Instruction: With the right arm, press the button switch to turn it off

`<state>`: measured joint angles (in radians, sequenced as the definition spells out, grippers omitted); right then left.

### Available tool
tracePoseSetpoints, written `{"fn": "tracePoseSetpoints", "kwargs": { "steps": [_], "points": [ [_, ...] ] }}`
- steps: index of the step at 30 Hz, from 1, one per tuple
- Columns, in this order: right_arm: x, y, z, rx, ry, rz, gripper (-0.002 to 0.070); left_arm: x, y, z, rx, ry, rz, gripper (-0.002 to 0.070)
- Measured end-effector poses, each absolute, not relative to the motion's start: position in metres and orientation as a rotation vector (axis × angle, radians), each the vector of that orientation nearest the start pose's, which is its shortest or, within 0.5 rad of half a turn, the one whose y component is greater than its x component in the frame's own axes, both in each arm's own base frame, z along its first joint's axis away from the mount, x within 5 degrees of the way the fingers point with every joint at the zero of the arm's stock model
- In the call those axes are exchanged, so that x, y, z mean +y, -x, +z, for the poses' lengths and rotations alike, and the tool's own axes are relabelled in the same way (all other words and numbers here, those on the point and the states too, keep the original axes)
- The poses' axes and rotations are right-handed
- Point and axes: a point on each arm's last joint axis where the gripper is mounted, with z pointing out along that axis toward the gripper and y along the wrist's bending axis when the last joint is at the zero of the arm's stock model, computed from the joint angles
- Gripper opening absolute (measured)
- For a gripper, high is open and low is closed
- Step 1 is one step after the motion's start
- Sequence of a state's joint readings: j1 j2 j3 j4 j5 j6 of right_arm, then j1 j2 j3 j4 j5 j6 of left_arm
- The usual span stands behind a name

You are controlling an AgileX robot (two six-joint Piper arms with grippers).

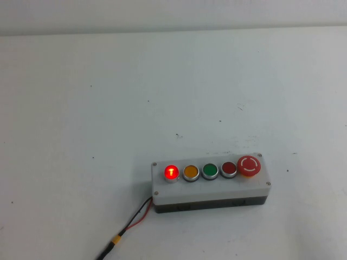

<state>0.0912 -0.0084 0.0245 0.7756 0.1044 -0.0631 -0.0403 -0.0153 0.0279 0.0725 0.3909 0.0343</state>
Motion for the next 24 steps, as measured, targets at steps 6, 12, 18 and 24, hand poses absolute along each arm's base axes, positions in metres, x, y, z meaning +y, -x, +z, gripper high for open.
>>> {"fn": "tracePoseSetpoints", "kwargs": {
  "steps": [6,12,18,24],
  "points": [
    [0.014,-0.055,0.199,1.571,-0.459,0.736,-0.0016,0.0,-0.052,0.17,1.883,-0.115,0.068,-0.0002],
    [0.033,-0.056,0.236,1.813,-0.317,0.824,-0.0015,0.0,-0.052,0.17,1.883,-0.115,0.068,-0.0002],
    [0.044,-0.084,0.265,2.25,-0.144,0.741,-0.0015,0.0,-0.052,0.17,1.883,-0.115,0.068,-0.0002],
    [0.049,-0.134,0.282,2.608,-0.043,0.66,-0.0015,0.0,-0.052,0.17,1.883,-0.115,0.068,-0.0002]
  ]
}}
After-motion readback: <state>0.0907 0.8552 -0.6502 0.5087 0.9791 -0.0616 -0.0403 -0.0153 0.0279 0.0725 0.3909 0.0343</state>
